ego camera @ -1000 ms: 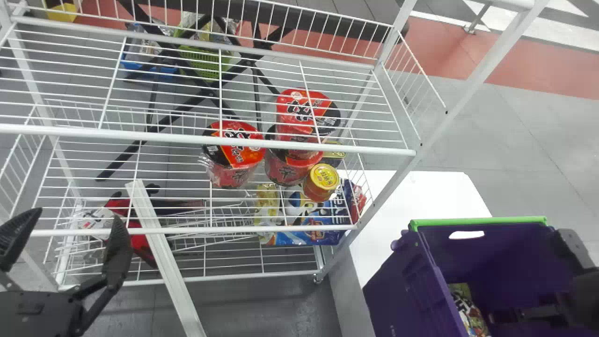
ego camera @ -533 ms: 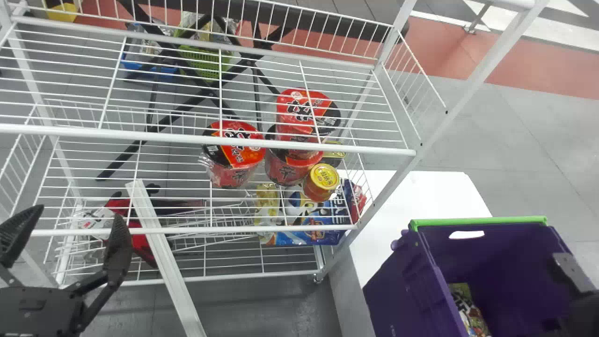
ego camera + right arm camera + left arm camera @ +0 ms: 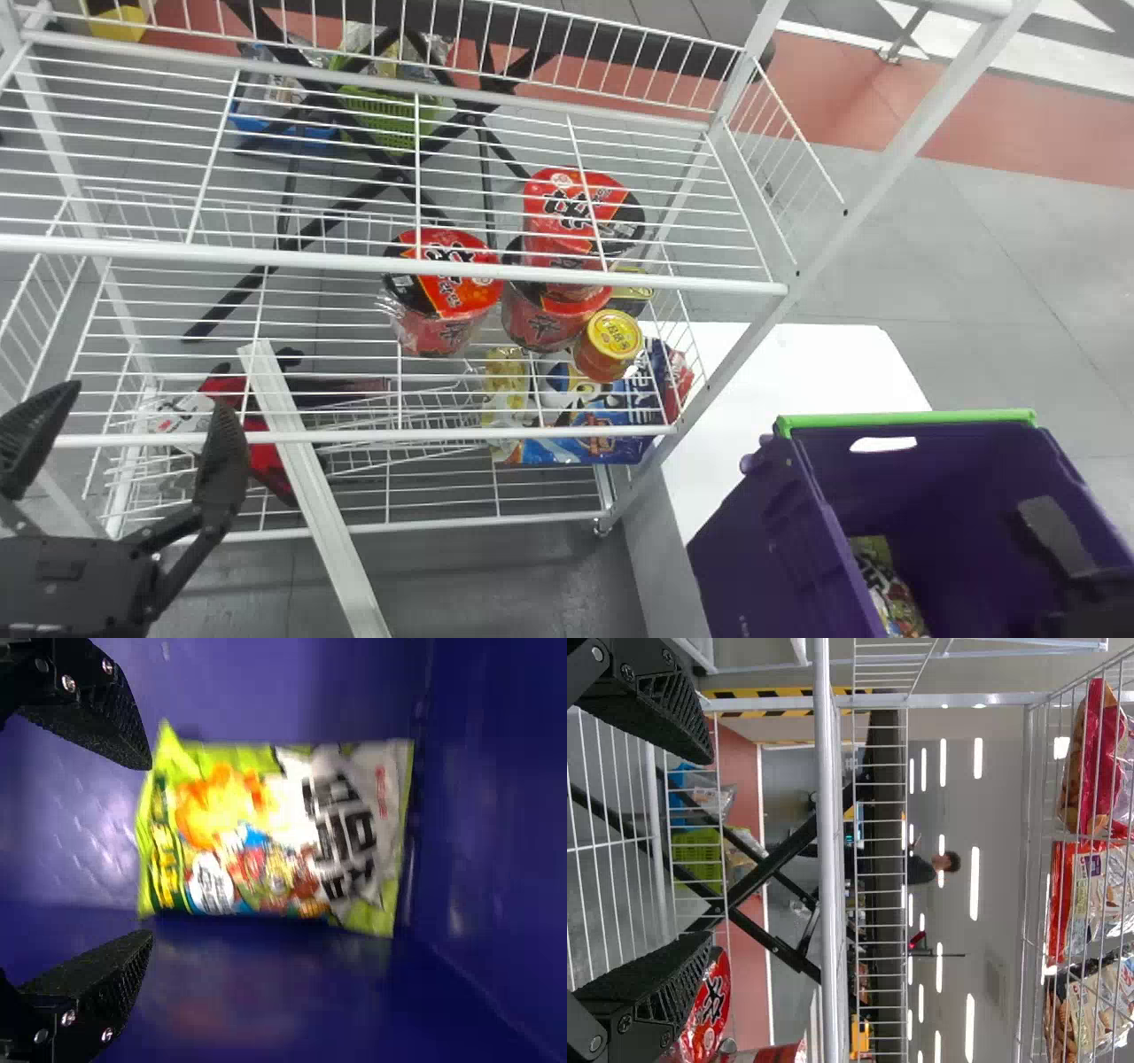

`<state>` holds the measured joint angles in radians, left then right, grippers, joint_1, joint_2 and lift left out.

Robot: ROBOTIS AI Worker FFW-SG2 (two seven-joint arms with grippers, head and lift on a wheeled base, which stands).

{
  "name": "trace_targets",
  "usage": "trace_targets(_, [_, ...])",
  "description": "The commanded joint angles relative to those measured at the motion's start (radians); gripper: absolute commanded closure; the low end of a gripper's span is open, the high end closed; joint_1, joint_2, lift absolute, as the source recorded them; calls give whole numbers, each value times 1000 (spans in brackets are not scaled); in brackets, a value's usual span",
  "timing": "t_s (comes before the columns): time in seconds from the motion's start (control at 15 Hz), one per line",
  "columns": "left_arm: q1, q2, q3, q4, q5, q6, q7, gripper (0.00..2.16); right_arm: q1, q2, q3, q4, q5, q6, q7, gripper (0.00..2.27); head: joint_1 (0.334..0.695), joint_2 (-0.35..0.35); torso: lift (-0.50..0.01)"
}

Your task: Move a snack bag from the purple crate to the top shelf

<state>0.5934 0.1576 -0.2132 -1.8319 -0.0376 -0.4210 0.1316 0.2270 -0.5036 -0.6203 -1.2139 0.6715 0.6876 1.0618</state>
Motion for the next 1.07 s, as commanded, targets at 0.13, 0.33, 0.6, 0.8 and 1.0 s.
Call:
trace_targets(0.13, [-7,-1,-3,14,2,0,-1,124,0,37,13,4,-7,-35,-68,161,695,-350,-455])
trace_targets(0.33, [-12,-3,-3,26,4,-9,2,124,0,56,22,4,-13,17,-183,161,695,-350,-455])
trace_targets(0.6, [-30,-4,-31,48,2,-9,3,124,0,65,24,4,-102,24,-240,164,695,-350,-455])
trace_targets(0.8, [-30,-3,-32,46,4,-9,5,124,-6,76,43,16,-127,24,-281,164,695,-350,-455])
trace_targets(1.0, [-30,-1,-31,45,4,-9,5,124,-11,76,82,56,-122,-13,-347,164,695,-350,-455])
